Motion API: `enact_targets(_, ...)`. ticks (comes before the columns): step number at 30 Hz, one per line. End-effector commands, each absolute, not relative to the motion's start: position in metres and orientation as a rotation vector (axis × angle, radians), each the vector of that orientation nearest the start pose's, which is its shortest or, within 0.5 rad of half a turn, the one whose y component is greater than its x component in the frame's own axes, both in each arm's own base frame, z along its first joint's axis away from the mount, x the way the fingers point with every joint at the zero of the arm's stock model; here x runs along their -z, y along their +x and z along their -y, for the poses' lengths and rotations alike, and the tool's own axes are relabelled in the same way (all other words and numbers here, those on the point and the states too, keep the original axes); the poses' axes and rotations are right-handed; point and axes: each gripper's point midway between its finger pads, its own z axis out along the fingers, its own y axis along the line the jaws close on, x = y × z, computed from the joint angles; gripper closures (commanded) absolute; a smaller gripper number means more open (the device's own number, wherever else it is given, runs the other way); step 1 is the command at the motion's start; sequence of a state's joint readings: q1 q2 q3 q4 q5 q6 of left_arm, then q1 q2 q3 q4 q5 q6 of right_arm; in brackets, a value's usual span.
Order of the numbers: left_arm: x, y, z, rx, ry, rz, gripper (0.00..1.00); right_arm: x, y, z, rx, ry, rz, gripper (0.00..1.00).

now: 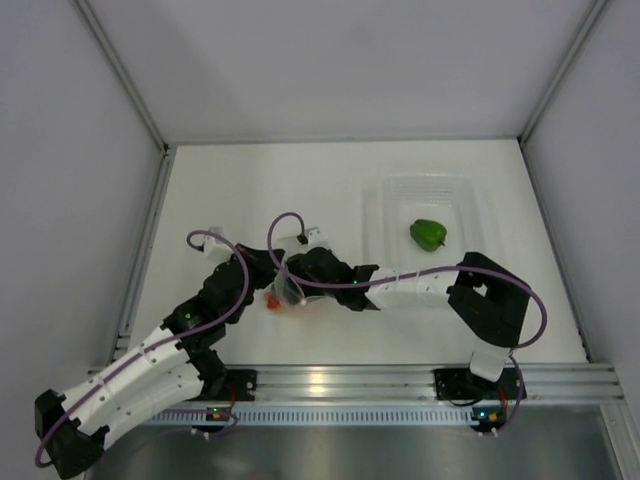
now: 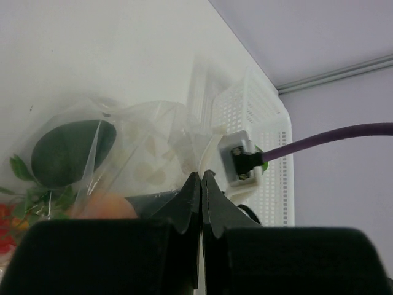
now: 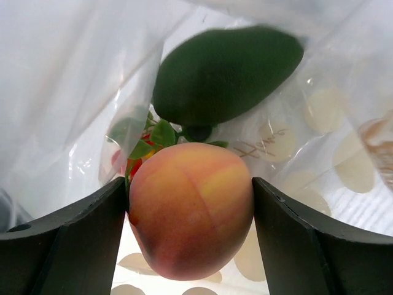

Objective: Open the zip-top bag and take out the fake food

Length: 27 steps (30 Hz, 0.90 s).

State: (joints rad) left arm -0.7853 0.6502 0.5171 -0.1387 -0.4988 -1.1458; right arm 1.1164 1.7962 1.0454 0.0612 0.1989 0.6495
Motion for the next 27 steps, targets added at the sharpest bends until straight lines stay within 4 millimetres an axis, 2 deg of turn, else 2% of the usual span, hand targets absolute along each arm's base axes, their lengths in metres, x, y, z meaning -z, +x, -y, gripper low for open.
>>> enact_targets(1,-0.213,0.244,0.168,0.880,-0.694,-1.764,1.00,-0.105,0.222,-0.416,-0.706,-0.422,-2.207,0.58)
enact_targets(5,-0.207,0.242,0.171,0.894,-0.686,-1.787,1.00,-0.134,0.229,-0.412,-0.702,-0.406,-2.154,0.58)
enact_targets(6,-0.206,0.241,0.173,0.897,-0.681,-1.794,1.00,-0.133,0.232,-0.404,-0.659,-0.411,-2.161,0.58)
enact_targets(13,-0.203,0.238,0.172,0.906,-0.669,-1.797,1.00,-0.179,0.246,-0.386,-0.602,-0.393,-2.070,0.59)
enact_targets(17,-0.202,0.238,0.172,0.900,-0.656,-1.801,1.00,-0.196,0.252,-0.375,-0.576,-0.389,-2.033,0.59)
enact_targets(21,-0.201,0.238,0.171,0.883,-0.648,-1.804,1.00,-0.221,0.250,-0.371,-0.618,-0.407,-1.984,0.60)
enact_targets(24,-0.200,0.240,0.170,0.861,-0.641,-1.809,1.00,-0.248,0.247,-0.361,-0.643,-0.400,-1.930,0.61)
enact_targets(25,-0.198,0.240,0.170,0.850,-0.641,-1.815,1.00,-0.265,0.245,-0.354,-0.665,-0.385,-1.897,0.61)
enact_targets(27,-0.196,0.241,0.168,0.829,-0.645,-1.823,1.00,-0.279,0.247,-0.338,-0.640,-0.363,-1.871,0.62)
